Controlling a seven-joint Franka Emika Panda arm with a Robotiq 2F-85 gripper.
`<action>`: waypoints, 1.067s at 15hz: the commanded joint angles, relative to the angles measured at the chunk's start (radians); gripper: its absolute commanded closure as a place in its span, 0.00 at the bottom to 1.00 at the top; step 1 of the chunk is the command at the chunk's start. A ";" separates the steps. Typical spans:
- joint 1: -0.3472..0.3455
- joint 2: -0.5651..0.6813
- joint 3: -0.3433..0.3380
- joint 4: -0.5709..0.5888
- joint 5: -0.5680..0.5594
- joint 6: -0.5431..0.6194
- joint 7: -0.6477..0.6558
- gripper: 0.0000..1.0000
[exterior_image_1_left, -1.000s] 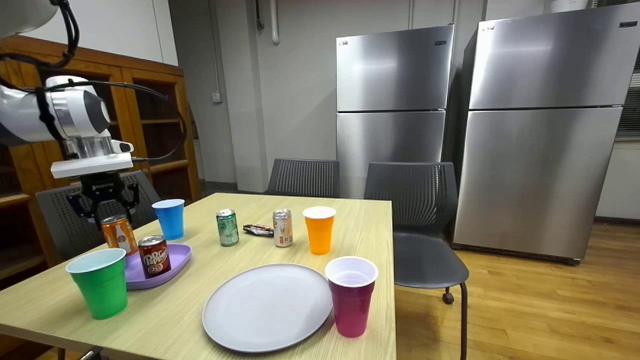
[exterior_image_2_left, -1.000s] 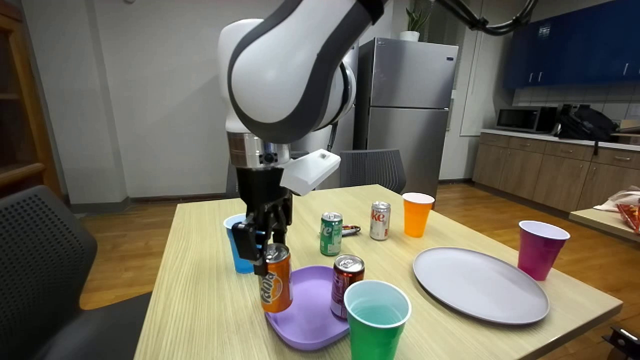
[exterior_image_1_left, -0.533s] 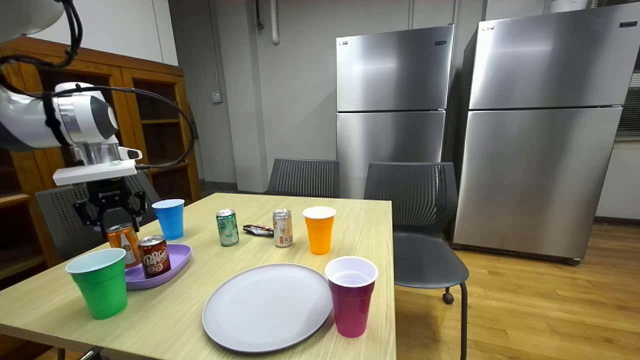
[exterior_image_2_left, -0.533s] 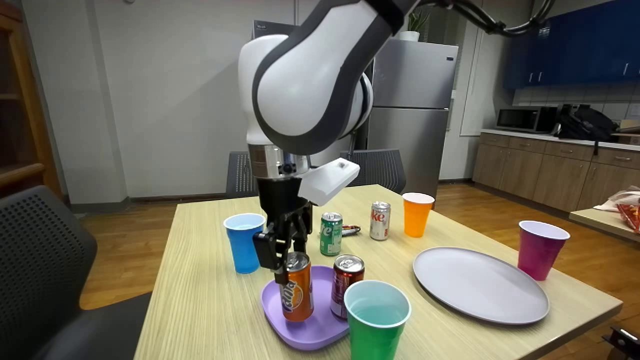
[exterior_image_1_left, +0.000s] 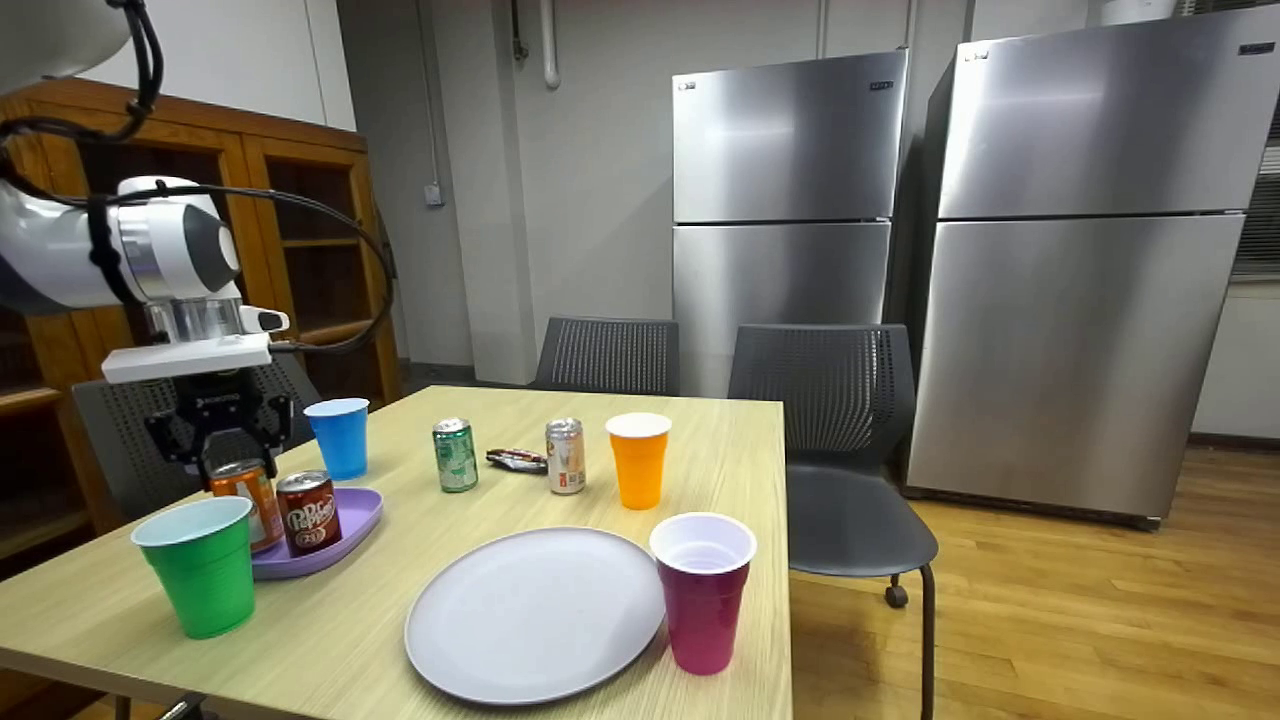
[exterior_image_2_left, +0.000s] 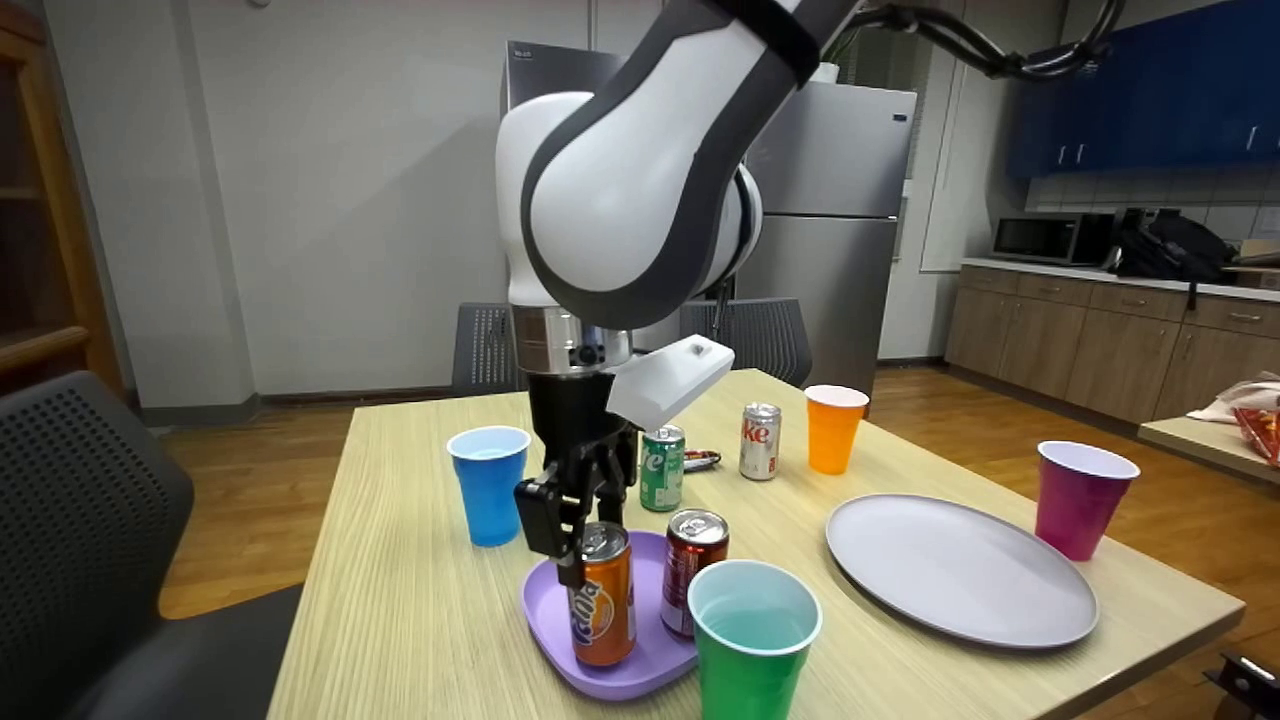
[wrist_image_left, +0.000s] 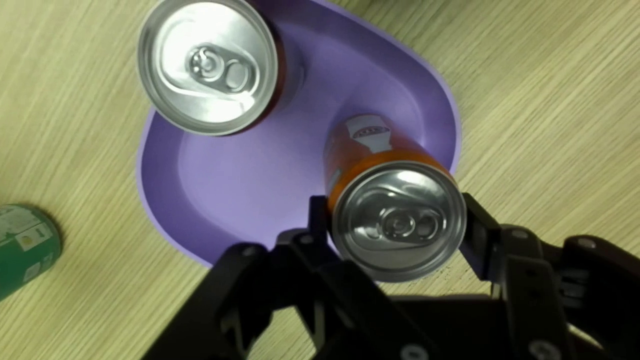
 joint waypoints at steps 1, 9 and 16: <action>-0.010 -0.023 0.010 -0.021 0.019 0.013 0.014 0.12; -0.015 -0.038 0.004 -0.009 0.024 0.029 0.019 0.00; -0.007 -0.035 -0.064 0.060 -0.011 -0.009 0.115 0.00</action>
